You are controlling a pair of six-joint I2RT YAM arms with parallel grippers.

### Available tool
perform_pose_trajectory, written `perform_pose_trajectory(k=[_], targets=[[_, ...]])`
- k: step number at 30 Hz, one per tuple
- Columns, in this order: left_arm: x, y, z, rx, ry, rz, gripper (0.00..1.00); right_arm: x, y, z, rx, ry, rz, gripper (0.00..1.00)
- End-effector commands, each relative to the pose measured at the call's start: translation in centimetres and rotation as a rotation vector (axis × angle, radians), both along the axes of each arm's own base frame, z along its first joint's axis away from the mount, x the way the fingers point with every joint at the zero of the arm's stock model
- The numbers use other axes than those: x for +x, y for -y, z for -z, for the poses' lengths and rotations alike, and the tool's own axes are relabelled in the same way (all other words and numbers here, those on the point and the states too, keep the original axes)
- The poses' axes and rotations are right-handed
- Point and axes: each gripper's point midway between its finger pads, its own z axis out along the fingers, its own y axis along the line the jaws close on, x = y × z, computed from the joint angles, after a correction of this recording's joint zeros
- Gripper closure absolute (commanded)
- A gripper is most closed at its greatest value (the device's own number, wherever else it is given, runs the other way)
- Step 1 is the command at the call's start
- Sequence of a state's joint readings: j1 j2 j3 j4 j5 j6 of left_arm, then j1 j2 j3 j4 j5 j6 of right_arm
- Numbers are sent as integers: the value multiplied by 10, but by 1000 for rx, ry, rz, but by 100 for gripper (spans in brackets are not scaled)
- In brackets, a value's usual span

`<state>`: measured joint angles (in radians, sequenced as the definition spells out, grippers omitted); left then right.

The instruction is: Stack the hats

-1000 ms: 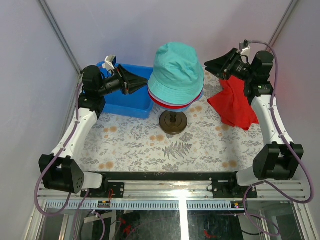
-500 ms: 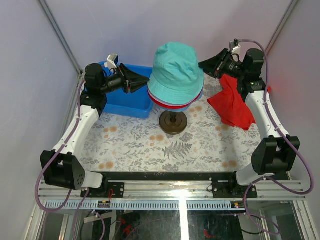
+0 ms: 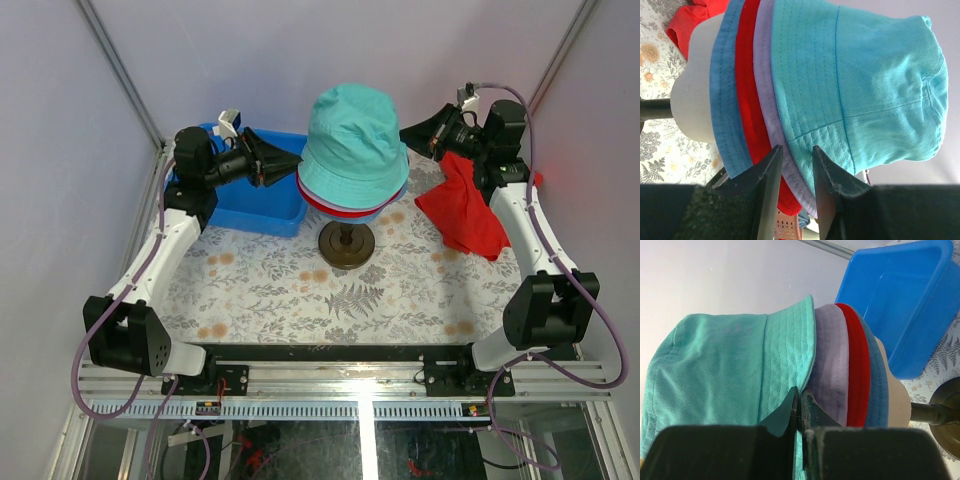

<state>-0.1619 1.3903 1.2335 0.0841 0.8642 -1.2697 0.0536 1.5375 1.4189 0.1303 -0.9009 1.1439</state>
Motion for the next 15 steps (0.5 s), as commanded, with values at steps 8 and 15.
perform_pose_trajectory(k=[8,15], targets=[[-19,13,-21,-50,47,53,61,-9,-4,-7,-16,31,-22,100],[-19,19,-34,-120,68,60,66,-9,-4,-5,-14,15,-24,100]])
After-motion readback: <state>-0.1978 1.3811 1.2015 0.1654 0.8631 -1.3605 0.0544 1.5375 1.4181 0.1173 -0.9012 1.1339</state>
